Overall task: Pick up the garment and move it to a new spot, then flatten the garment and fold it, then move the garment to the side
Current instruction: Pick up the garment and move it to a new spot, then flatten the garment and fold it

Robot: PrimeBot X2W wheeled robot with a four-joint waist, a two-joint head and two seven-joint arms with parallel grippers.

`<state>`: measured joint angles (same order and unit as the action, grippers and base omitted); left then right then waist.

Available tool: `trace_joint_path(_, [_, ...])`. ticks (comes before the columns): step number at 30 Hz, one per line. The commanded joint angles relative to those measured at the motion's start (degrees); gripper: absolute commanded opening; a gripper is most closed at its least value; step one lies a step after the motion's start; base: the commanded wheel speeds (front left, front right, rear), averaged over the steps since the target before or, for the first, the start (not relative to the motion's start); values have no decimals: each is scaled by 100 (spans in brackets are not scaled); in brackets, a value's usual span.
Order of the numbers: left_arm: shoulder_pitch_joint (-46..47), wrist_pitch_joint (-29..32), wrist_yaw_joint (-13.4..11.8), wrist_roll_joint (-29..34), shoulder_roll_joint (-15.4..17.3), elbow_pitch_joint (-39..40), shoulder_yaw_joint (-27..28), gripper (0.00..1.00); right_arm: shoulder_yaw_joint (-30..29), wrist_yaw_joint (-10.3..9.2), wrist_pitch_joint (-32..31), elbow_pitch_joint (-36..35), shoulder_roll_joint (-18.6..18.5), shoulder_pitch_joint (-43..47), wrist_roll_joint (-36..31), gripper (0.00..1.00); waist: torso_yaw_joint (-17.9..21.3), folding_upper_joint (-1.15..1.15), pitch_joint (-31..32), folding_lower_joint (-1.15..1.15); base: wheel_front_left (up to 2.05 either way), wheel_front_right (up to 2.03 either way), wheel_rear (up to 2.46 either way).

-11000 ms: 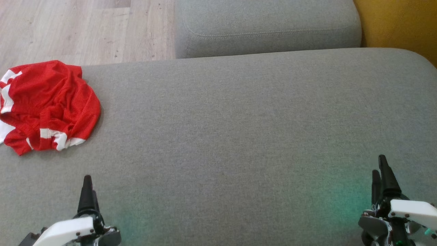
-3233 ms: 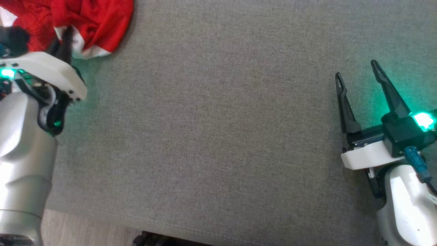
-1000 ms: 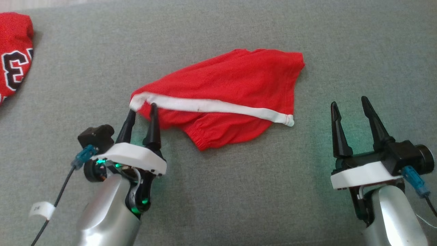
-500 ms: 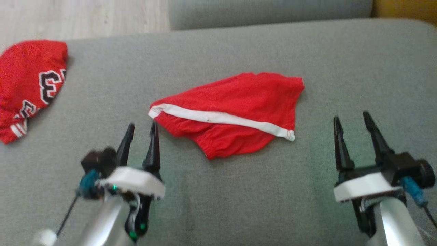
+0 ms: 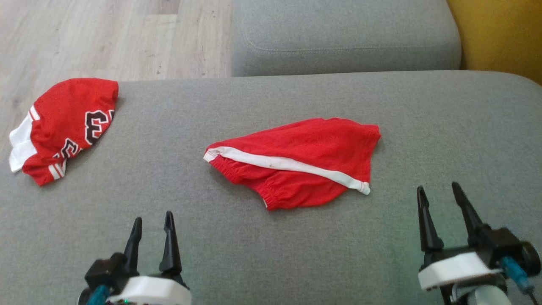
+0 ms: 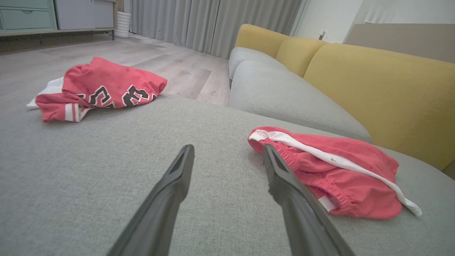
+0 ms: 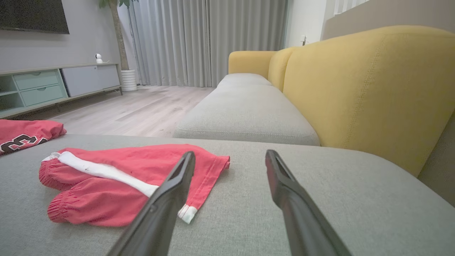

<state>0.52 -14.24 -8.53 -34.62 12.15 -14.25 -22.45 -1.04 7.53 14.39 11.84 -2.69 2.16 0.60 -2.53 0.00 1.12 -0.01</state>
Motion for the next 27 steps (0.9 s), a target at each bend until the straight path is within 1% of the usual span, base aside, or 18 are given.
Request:
trace_joint_path(1, [145,-66,-40,67,111,251,236,100,142,-4,61,-194,-19,-45,64,100,-26,0,30,1,0,0,0])
trace_joint_path(8, [-112,-60,-107,165,115,394,176,100,241,-4,61,-85,-19,123,175,100,-53,0,81,1,0,0,0])
trace_joint_path(27, [-68,9,-131,141,106,351,55,100,332,-4,61,225,-19,1,239,100,-90,0,73,1,0,0,0])
